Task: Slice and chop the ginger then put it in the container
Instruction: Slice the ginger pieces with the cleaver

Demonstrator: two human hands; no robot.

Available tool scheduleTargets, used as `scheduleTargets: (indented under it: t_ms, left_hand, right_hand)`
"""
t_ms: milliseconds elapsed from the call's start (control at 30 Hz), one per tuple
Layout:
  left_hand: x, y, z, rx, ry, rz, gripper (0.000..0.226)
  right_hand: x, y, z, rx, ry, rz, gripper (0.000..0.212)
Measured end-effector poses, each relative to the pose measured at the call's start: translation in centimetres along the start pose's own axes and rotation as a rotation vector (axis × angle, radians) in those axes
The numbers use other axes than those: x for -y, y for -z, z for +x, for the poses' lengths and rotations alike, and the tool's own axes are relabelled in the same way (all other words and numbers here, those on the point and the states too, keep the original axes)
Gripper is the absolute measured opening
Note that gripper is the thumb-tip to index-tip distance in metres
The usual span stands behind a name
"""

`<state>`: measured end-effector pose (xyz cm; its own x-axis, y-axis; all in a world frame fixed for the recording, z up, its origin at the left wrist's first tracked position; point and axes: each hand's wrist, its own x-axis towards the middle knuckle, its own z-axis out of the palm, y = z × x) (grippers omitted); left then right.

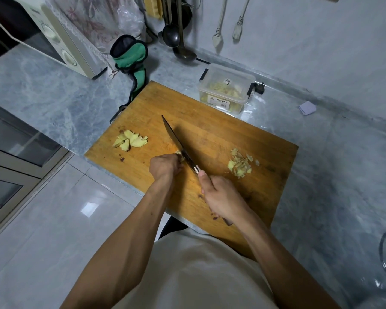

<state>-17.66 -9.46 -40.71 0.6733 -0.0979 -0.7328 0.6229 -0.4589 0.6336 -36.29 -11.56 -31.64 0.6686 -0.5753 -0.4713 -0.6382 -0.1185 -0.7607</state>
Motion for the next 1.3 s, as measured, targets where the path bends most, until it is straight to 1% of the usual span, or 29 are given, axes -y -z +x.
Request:
scheduleTargets:
  t_ms: [133,267,400,600,733,800,867,900,967,1067,1200,1300]
  left_hand:
    - [-0.2,-0.1,0.6,0.003,0.048,0.005,0.023]
    - [0.0,-0.1,1.1,0.01,0.072,0.01,0.025]
    - [0.0,-0.4,1.0,-0.017,0.039,0.007,0.025]
    - [0.4,-0.3,1.9,0.02,0.051,0.005,0.031]
    - [0.4,-0.5,1.1,-0.035,-0.01,-0.004,0.033]
    - [0.5,-0.3,0.6,-0.015,-0.037,-0.016,0.032]
    - [0.6,0.0,-0.5,0.024,-0.101,0.004,0.028]
    - [0.6,0.2,-1.0,0.018,-0.131,0.006,0.028]
    - [0.5,0.3,-1.7,-0.035,-0.151,0.004,0.034]
    - [0.3,0.3,-2.6,-0.043,-0.149,-0.011,0.038]
    - [0.2,0.5,-2.9,-0.058,-0.082,-0.071,0.028]
    - [0.1,0.4,-2.9,-0.044,-0.043,-0.1,0.021]
  right_hand:
    - [-0.1,-0.1,-0.2,0.009,0.013,-0.003,0.066]
    - [-0.2,-0.3,0.0,-0.004,0.005,-0.014,0.065]
    - [-0.5,-0.6,0.3,-0.008,0.009,-0.042,0.063]
    - [0.1,-0.8,0.4,0.001,0.005,-0.027,0.07]
    - [0.1,-0.8,0.7,0.01,0.003,0.001,0.072]
    - [0.0,-0.9,1.0,0.009,0.001,0.011,0.072]
    - [0.0,-1.1,1.6,0.001,0.003,-0.004,0.069]
    - [0.2,-1.3,1.8,-0.004,0.007,-0.017,0.067]
    - [0.5,-1.7,2.3,-0.01,0.011,-0.032,0.064]
    - [0.7,-2.1,2.4,-0.018,0.015,-0.03,0.062]
    - [0.4,-1.8,2.4,-0.03,-0.006,0.002,0.064]
    - [0.5,-1.5,1.8,-0.042,0.013,0.036,0.063]
